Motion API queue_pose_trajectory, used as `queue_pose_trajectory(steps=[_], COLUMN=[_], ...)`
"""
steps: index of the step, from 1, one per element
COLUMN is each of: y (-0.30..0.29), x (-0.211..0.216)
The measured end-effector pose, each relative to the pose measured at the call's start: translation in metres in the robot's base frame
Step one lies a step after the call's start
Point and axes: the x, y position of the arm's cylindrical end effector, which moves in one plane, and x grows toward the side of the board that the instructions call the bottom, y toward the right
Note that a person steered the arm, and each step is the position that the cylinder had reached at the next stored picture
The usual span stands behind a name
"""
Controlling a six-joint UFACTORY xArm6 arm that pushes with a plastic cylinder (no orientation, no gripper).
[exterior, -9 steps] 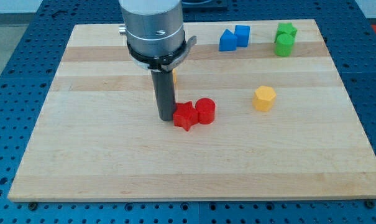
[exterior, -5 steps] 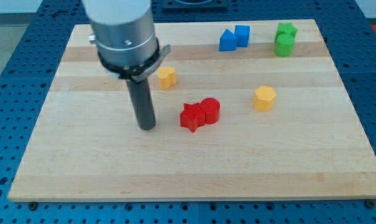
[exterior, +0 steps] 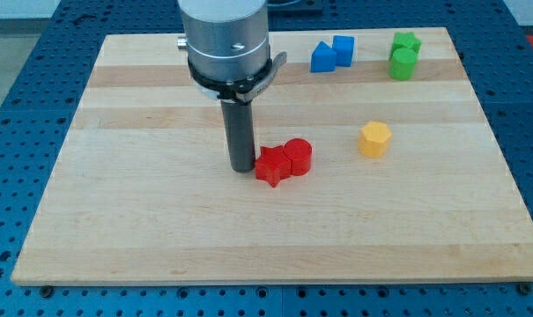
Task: Push the red star along with the red circle towards right
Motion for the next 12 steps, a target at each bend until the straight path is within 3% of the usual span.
queue_pose_trajectory(steps=[4, 10, 12], y=[0.042, 0.093, 0.082], x=[0.005, -0.021, -0.046])
